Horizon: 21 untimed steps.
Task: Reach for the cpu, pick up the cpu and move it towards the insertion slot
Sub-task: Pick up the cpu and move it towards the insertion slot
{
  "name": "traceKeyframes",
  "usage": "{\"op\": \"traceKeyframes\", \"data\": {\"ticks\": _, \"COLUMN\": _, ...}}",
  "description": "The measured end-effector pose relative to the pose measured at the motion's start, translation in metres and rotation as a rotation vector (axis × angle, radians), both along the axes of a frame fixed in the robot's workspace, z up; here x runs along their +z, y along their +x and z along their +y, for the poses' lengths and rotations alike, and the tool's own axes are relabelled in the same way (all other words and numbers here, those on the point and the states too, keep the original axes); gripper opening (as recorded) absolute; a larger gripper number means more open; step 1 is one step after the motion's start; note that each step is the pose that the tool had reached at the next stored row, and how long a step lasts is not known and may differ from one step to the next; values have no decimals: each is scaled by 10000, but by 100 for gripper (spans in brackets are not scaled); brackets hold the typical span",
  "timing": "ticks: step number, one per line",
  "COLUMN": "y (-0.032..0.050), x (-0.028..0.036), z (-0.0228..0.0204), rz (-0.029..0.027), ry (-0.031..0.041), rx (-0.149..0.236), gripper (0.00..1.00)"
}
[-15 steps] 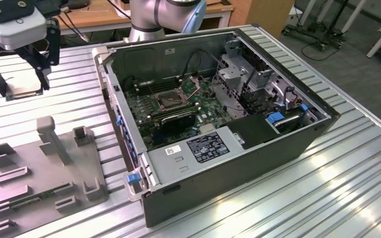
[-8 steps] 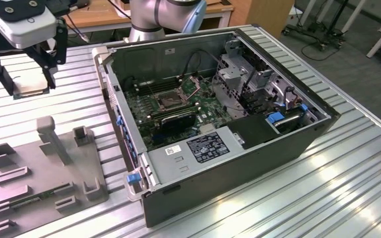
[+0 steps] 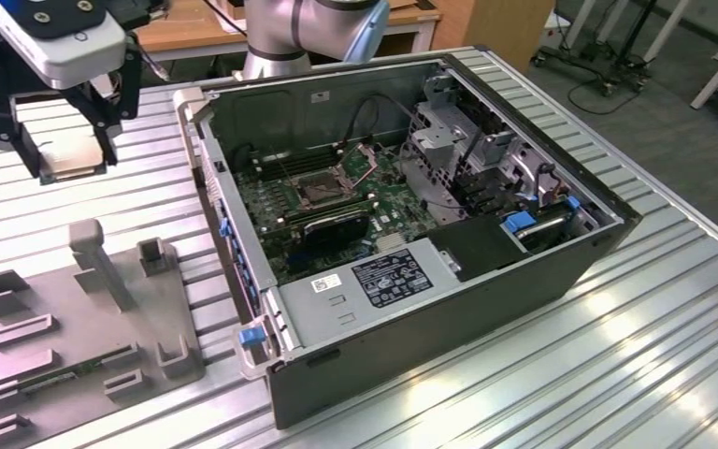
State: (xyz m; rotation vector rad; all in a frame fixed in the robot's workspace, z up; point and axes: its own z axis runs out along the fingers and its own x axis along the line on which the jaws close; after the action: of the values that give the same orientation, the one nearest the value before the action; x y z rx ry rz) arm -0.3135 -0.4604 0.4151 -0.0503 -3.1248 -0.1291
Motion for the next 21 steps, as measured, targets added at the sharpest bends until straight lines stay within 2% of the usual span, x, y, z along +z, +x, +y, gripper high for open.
{"op": "traceKeyframes", "data": {"ticks": 21, "y": 237, "x": 0, "z": 0, "rz": 0, "ry": 0, "rx": 0, "gripper": 54}}
